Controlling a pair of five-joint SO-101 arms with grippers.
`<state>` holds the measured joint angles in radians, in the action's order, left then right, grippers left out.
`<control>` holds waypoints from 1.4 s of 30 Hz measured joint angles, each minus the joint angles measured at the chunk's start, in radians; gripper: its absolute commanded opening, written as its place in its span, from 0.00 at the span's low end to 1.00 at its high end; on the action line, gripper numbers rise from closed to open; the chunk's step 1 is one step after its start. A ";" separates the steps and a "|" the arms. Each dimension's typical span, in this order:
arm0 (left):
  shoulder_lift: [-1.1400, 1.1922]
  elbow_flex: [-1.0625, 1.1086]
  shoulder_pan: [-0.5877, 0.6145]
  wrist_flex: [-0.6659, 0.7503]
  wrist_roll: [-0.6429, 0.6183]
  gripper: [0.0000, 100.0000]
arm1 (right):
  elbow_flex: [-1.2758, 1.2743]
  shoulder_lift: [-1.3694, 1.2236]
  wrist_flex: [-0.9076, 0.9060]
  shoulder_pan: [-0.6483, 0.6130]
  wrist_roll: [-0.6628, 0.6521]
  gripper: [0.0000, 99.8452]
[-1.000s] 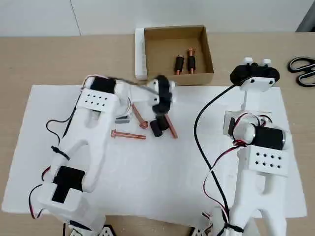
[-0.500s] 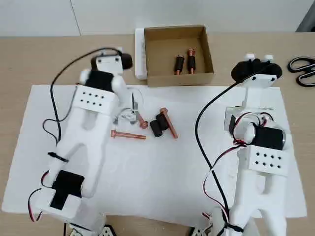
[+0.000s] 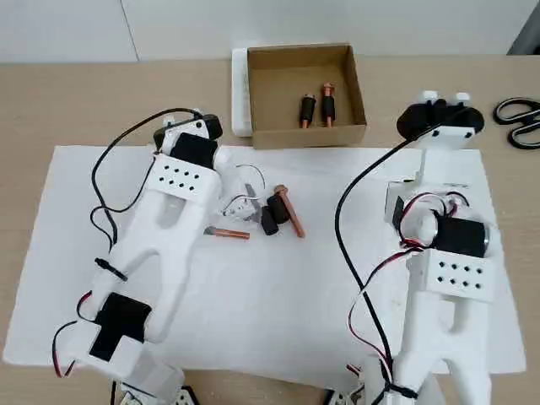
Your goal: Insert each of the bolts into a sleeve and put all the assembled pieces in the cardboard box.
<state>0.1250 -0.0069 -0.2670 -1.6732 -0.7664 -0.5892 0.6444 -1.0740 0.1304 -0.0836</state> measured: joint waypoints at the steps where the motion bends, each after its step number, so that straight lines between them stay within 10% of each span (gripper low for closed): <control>1: 0.026 0.000 0.000 0.014 0.000 0.29 | 0.000 0.000 0.000 0.000 0.000 0.01; 11: 0.252 -0.035 0.014 0.068 -0.080 0.15 | 0.000 0.000 0.000 0.000 0.000 0.01; 42: 0.402 -0.153 0.120 0.006 -0.141 0.15 | 0.000 0.000 0.014 0.000 0.000 0.01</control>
<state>0.5271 -0.1603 -0.1473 -1.6671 -0.9076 -0.5892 0.6444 -1.0602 0.1304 -0.0836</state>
